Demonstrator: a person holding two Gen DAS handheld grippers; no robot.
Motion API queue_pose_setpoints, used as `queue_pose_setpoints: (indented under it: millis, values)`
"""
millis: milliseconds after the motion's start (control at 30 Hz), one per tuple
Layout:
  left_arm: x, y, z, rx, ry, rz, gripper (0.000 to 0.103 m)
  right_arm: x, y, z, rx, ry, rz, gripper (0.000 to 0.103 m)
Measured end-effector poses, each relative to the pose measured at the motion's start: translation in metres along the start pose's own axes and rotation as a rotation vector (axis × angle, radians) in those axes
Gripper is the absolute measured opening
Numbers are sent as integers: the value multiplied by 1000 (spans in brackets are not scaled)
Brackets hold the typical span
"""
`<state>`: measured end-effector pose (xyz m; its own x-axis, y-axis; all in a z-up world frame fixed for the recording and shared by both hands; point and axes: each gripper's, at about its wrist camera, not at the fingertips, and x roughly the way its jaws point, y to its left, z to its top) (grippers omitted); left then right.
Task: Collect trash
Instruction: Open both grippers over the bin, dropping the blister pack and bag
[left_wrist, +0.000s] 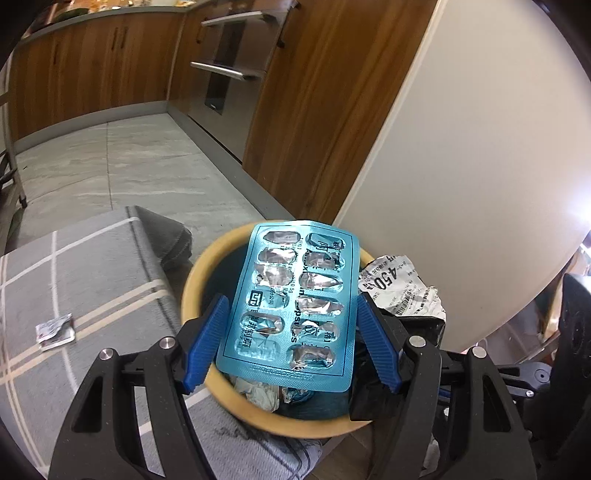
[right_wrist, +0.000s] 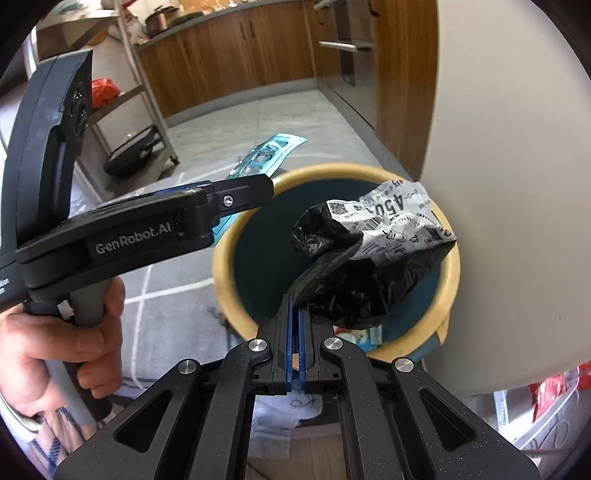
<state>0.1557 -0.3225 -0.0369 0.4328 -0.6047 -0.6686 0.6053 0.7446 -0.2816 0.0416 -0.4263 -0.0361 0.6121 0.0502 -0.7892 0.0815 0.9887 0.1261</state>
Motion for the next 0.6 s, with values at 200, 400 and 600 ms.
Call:
queue_pose_setpoints:
  millis: [200, 400, 600]
  values:
    - [26, -5, -2, 12, 52, -7, 70, 12, -28, -3, 116, 56, -57, 7]
    - [48, -9, -6, 18, 100, -13, 70, 5, -38, -4, 169, 39, -92, 16]
    - [47, -7, -7, 28, 91, 2, 81, -5, -39, -3, 191, 4, -111, 32]
